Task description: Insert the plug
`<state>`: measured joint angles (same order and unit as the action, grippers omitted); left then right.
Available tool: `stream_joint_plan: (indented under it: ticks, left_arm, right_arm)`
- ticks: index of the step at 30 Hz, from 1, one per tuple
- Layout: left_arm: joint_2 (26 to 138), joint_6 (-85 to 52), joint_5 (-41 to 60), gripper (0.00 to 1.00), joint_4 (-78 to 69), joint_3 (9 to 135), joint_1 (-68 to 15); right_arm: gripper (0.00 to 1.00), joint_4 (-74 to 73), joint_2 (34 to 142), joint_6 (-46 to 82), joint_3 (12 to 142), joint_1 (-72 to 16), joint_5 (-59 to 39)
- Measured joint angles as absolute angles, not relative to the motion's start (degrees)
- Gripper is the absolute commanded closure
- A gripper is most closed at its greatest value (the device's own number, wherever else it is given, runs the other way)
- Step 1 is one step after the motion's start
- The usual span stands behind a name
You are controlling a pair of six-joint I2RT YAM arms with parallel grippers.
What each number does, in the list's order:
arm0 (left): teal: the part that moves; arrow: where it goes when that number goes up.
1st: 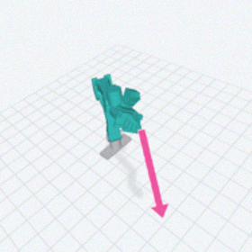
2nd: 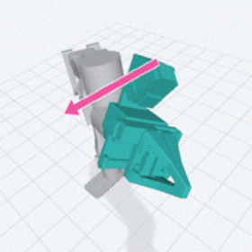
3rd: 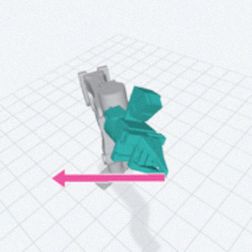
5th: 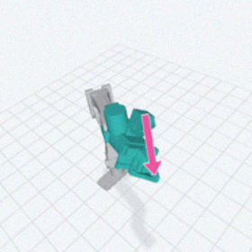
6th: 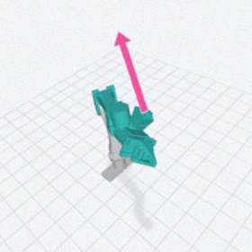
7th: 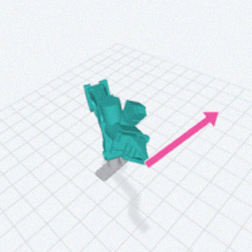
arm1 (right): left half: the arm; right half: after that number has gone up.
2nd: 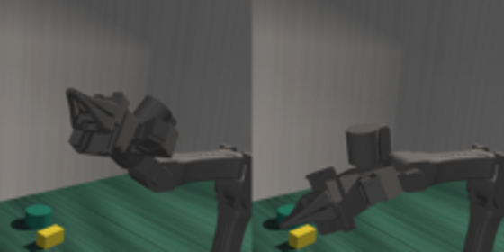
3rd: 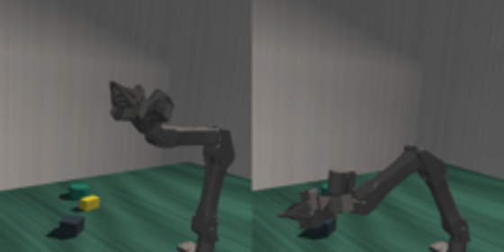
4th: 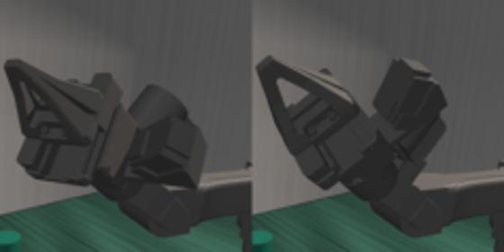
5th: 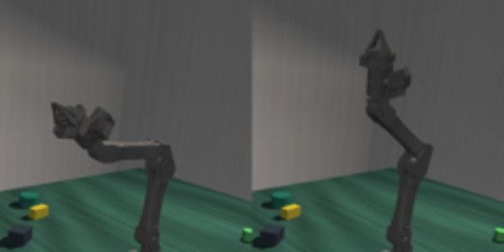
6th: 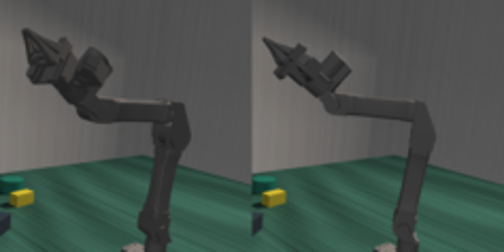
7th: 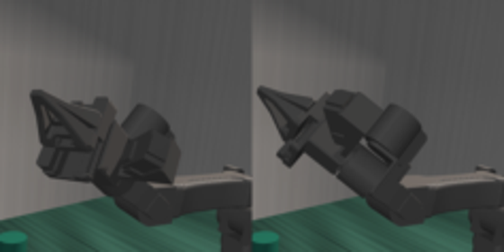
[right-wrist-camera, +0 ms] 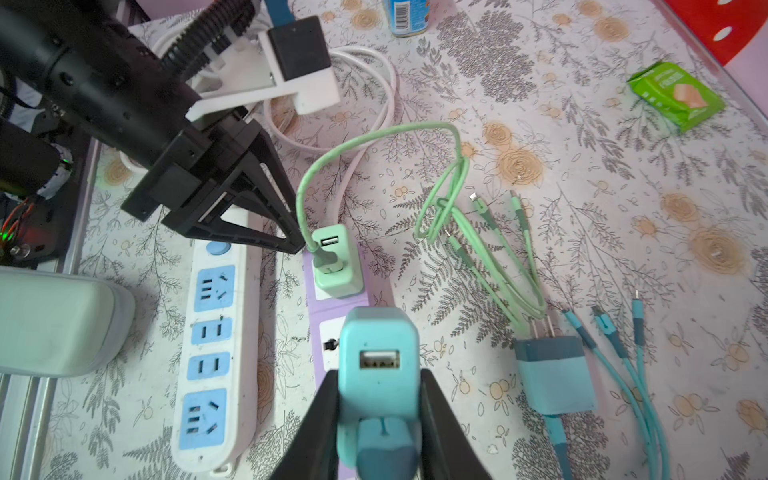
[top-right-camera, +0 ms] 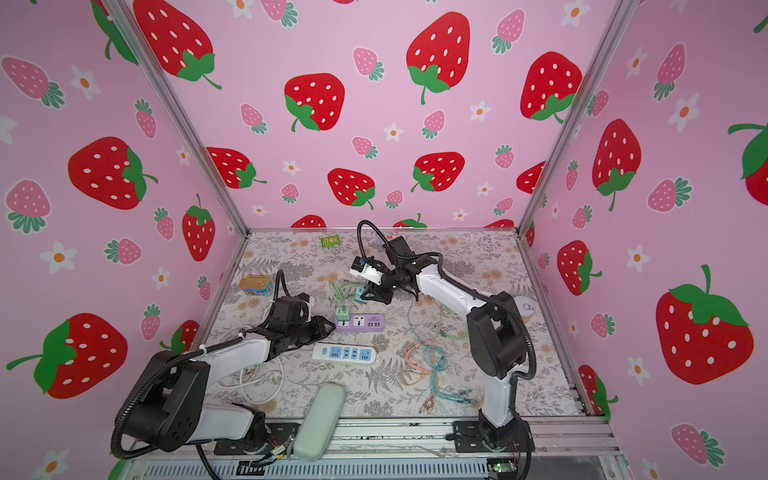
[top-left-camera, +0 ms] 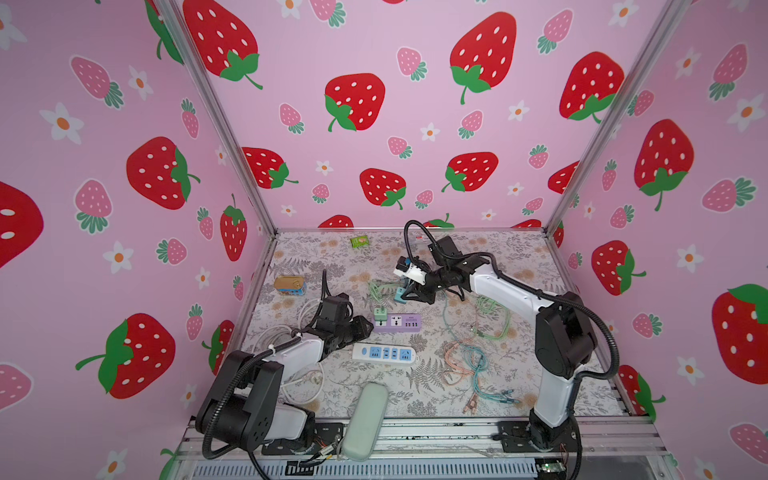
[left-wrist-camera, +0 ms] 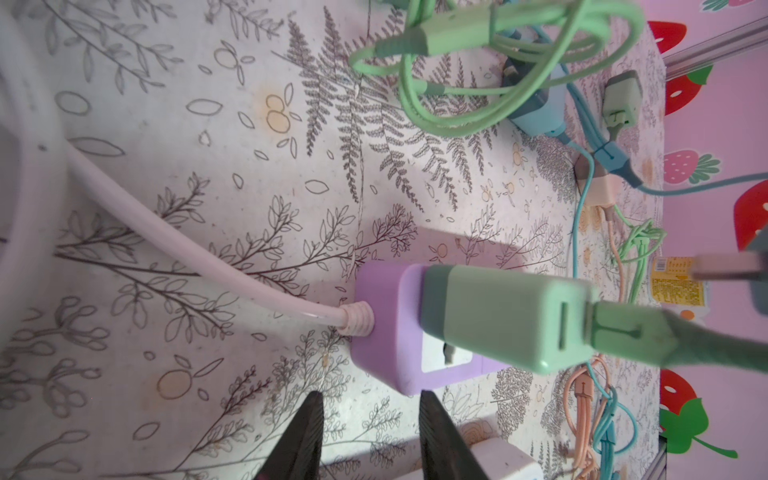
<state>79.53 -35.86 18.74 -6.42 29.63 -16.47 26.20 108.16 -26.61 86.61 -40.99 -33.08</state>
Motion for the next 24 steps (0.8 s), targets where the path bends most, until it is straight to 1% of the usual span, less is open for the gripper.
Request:
stream_joint_plan:
  ticks: [14, 24]
  left_arm:
    - [83.5, -36.1, 21.6, 0.76, -8.4, 31.8, -16.1]
    - [84.5, -36.3, 22.6, 0.81, -9.4, 31.8, -15.9]
  right_arm:
    - [0.99, 28.0, 111.4, -29.0, 86.8, -43.0, -28.8]
    - [1.00, 28.1, 112.2, -30.3, 87.0, -44.1, -26.7]
